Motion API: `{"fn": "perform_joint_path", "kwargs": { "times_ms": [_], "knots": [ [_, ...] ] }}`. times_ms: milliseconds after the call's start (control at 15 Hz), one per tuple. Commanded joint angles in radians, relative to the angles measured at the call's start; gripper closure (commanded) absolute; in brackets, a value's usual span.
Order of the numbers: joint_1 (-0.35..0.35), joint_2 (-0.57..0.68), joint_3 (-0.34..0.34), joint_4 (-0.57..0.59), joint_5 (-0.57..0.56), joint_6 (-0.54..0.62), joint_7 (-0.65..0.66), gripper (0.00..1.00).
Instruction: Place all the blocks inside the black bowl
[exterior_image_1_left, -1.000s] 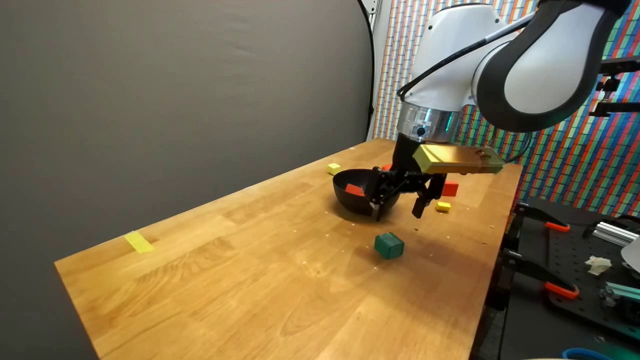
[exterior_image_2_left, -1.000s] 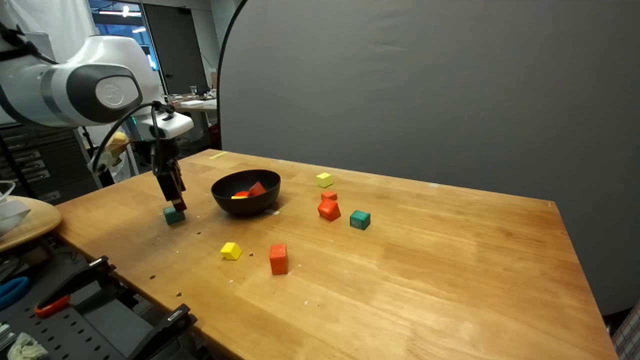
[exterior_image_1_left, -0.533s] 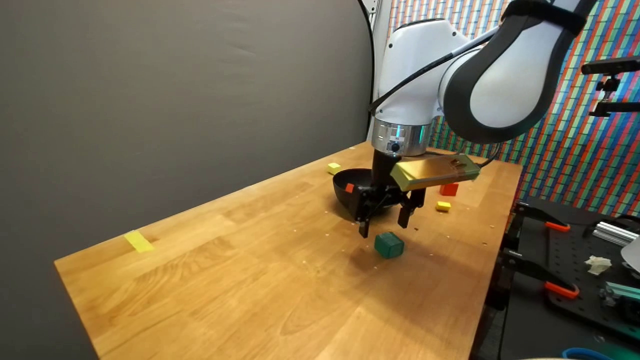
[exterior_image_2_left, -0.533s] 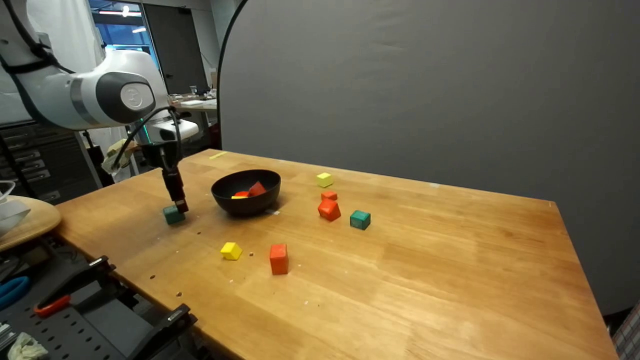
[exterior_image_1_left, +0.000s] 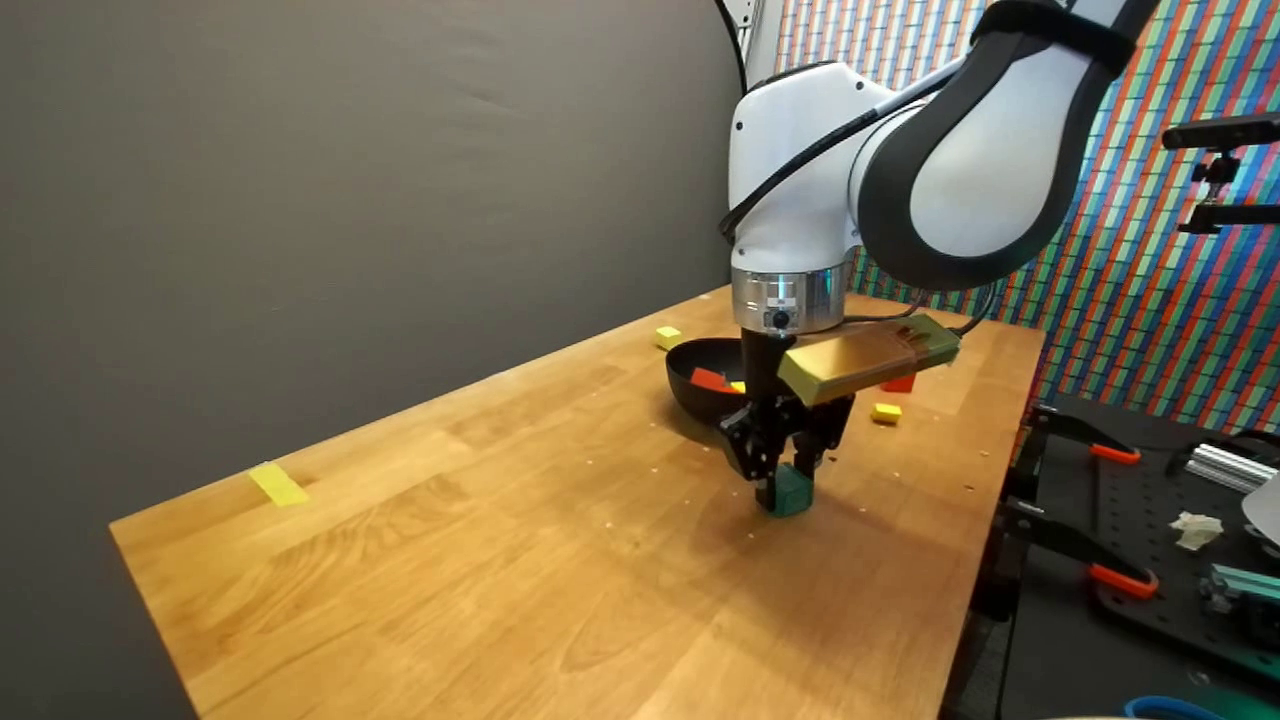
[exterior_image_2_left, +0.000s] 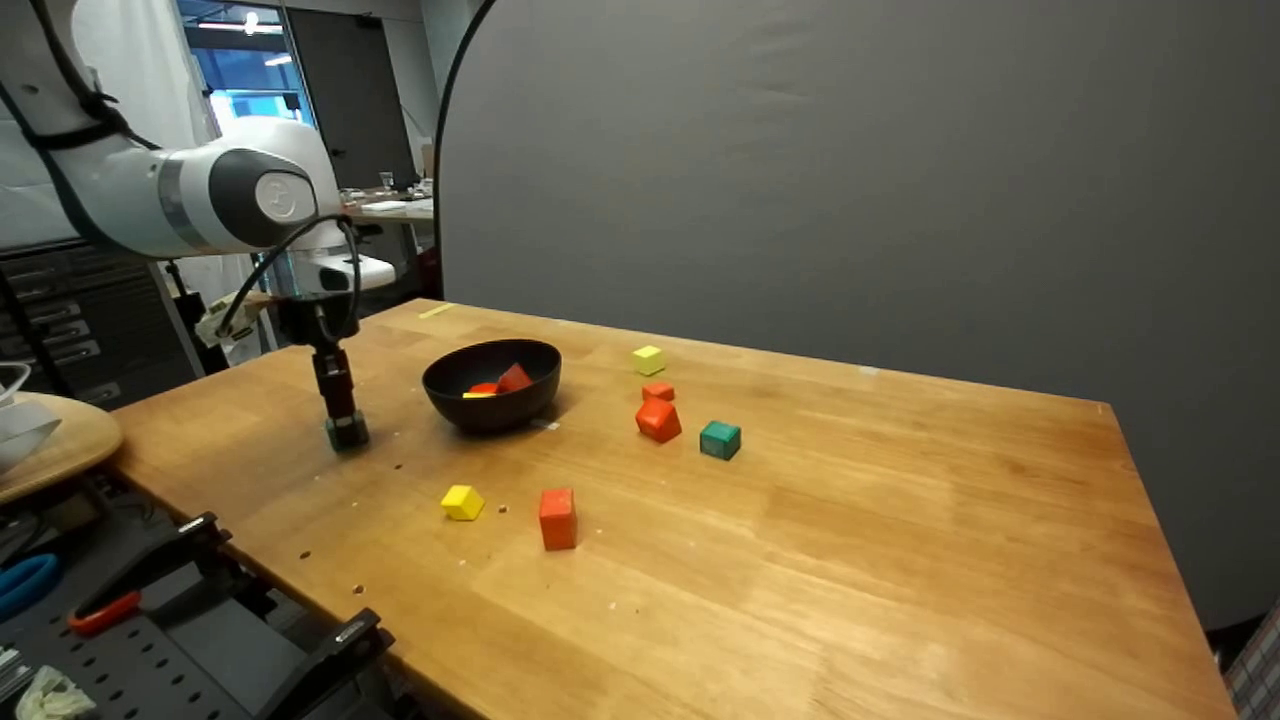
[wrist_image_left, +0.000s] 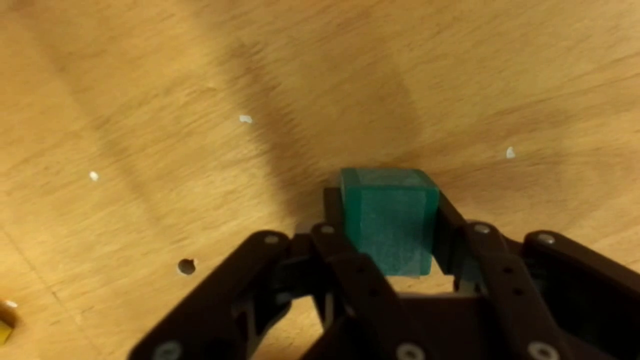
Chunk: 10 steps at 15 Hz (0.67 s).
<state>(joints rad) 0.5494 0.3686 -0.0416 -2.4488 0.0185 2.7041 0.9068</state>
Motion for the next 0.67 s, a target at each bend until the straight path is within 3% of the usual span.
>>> {"fn": "perform_joint_path", "kwargs": {
  "times_ms": [0,467,600],
  "knots": [
    [-0.042,-0.019,0.036,0.001,-0.042,-0.019,0.027,0.82],
    [-0.033,-0.27,-0.042,-0.188,-0.202,0.171,0.254,0.82],
    [-0.044,-0.329,-0.099,-0.204,-0.364,0.184,0.4,0.82]
  ]
}}
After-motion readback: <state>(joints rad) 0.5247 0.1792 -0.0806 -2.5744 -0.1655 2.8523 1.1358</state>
